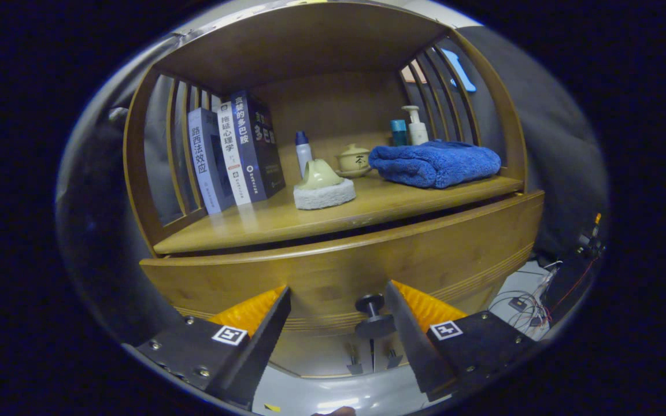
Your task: Pull open the drawer, take out the items inside it, and place them on the countertop above the cabinet.
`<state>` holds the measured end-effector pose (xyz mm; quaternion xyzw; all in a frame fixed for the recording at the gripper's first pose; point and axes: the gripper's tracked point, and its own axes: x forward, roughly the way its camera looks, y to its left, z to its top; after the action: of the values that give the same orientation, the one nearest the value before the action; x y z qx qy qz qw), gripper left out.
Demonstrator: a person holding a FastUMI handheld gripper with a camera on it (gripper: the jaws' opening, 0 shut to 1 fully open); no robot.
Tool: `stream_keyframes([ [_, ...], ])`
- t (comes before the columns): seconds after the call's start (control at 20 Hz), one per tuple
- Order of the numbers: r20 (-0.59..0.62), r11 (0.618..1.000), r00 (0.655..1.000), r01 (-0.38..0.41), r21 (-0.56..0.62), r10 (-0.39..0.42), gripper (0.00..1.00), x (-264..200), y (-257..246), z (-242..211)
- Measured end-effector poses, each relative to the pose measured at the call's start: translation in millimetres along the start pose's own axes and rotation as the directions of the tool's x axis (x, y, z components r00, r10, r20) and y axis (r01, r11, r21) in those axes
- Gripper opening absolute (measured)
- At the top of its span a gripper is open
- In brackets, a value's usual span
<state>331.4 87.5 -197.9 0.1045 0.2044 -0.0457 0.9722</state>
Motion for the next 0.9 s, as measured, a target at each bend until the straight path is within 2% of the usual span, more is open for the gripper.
stream_keyframes([
  [0.65,0.003,1.000,1.000,-0.021,0.009,0.021,0.99,15.2,2.7,6.0],
  [0.75,0.047,0.997,0.997,-0.062,0.037,0.060,0.99,4.6,11.6,20.8],
  [0.9,0.136,0.999,0.989,-0.052,0.016,0.049,0.98,-24.3,8.8,52.9],
])
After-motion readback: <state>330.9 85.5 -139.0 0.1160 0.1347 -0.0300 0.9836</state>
